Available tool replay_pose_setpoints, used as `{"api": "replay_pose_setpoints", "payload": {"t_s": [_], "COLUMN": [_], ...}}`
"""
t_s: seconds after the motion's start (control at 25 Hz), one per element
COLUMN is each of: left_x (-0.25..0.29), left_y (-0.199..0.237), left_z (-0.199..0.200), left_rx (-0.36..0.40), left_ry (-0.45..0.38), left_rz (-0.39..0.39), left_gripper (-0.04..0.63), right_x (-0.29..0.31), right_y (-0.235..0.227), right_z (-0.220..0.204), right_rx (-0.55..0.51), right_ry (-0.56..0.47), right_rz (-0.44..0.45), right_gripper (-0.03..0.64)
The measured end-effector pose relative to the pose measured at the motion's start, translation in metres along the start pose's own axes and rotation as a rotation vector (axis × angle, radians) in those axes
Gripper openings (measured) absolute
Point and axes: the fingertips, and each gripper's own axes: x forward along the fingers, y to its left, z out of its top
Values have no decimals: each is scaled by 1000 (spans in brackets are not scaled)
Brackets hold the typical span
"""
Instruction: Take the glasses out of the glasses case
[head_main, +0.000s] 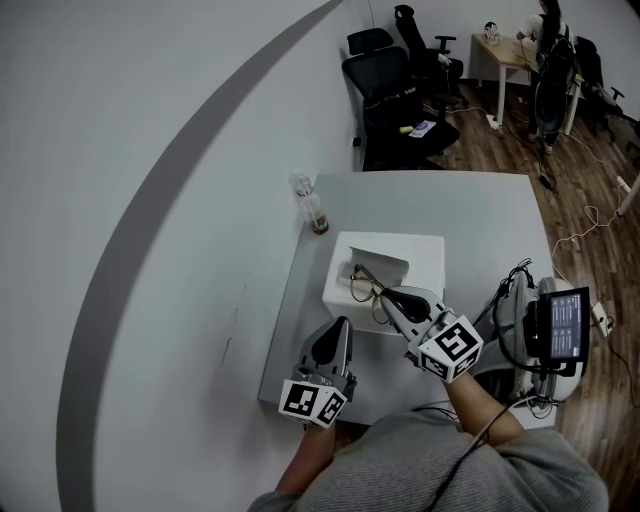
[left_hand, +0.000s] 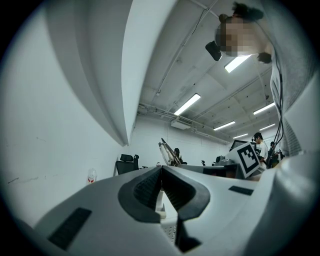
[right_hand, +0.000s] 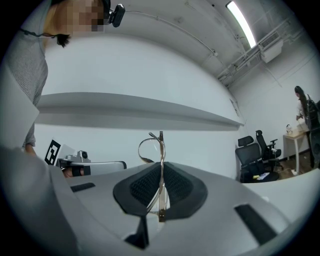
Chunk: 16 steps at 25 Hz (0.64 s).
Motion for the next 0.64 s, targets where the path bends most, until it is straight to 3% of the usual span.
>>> {"api": "replay_pose_setpoints", "payload": {"t_s": [0.64], "left_x": [-2], "left_y": [2], "left_z": [-1], "left_rx": [-2], "left_ry": [2], "left_rz": [0], "left_gripper": [12], "right_x": [0], "right_y": [-2], "right_z": [-2], "right_rx": [10], "right_ry": [7], "right_rz": [-16], "right_gripper": [25]}}
